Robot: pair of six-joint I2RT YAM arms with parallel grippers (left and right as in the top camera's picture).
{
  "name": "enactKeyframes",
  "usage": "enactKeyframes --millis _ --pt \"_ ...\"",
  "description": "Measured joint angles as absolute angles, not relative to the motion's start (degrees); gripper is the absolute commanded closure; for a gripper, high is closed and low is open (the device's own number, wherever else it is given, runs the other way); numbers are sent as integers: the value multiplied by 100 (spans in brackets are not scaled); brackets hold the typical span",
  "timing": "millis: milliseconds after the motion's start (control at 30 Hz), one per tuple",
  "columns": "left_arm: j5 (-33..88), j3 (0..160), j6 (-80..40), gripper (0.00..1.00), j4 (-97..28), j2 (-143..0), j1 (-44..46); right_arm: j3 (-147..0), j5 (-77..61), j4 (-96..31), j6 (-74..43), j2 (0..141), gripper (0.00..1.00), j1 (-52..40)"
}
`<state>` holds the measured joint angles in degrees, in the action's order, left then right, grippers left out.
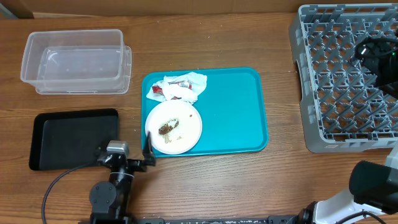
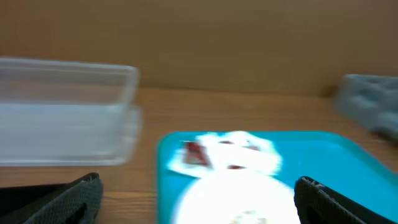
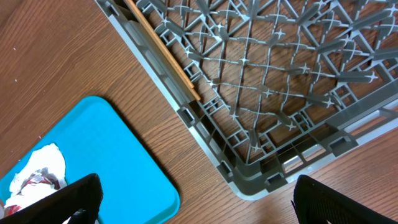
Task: Sort waste into correct bins and load items into the dishwasher
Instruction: 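Reach the left gripper to the white plate and grasp its rim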
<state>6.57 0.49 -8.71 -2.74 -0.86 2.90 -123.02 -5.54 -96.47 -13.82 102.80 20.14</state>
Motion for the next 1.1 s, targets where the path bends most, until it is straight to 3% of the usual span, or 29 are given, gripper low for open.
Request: enactKeyframes --millis 233,333,433,600,833,1100 --pt "2554 45 -3050 0 1046 -86 290 -12298 -556 -9644 -1389 10280 0 2014" --pt "2995 64 -3555 0 2451 -84 290 -12293 -556 -9649 -1393 10280 0 2016" --pt "3087 231 -3754 0 2724 -80 290 -12291 -552 -9647 -1391 10280 0 2014" --pt "3044 1540 -3267 0 596 -646 290 -12291 -554 -9644 -1389 10280 0 2014" --pt "3828 4818 -1896 0 -2626 -3538 290 -12291 -554 -9644 -1391 10280 0 2014" --pt "5306 6449 -1238 0 -3533 -6128 502 -12291 -554 -9647 -1387 10280 0 2014"
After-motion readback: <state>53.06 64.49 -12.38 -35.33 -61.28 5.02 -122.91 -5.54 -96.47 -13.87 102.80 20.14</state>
